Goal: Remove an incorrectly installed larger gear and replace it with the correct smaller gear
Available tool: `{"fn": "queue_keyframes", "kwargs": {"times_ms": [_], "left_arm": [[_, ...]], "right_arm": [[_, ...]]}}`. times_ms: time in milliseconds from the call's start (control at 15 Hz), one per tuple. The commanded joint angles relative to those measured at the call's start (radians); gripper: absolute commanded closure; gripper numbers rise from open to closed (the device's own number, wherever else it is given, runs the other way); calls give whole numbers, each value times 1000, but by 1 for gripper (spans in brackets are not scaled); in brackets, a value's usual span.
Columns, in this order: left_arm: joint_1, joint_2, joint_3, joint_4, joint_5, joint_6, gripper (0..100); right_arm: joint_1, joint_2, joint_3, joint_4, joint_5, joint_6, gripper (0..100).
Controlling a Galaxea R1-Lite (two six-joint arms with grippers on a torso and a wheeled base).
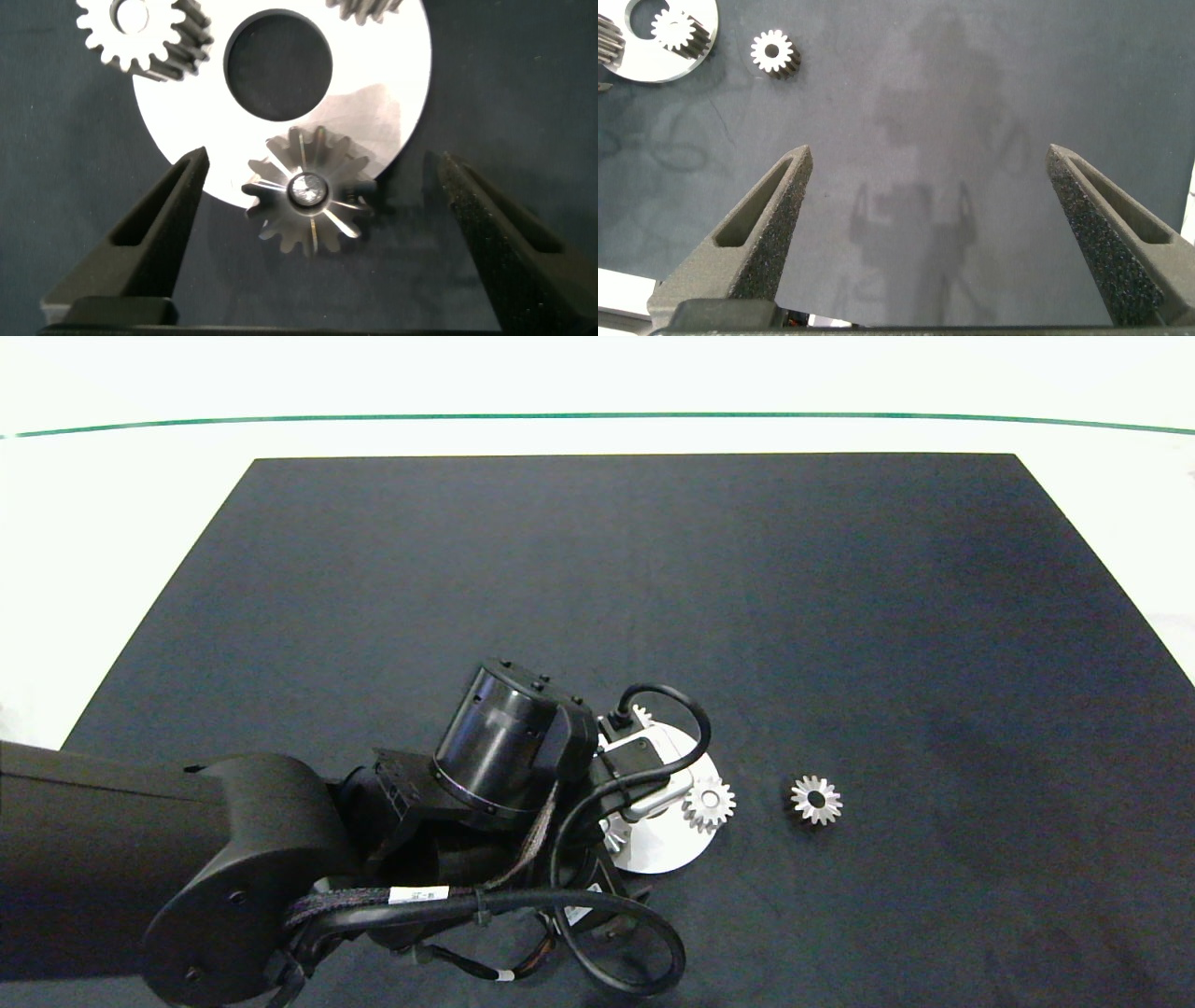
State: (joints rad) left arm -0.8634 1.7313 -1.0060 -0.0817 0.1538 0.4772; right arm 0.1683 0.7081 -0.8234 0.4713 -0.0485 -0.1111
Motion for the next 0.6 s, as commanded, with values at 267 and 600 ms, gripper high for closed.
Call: {"fn": "queue_keyframes", "kwargs": {"times_ms": [267, 600], "left_arm": [[7, 16, 3, -4, 6, -2, 14], [6, 17, 3, -4, 6, -2, 23]], "right_arm": [[0, -2, 1, 3, -1, -2, 0], [0, -2, 0, 3, 1, -1, 0]]}}
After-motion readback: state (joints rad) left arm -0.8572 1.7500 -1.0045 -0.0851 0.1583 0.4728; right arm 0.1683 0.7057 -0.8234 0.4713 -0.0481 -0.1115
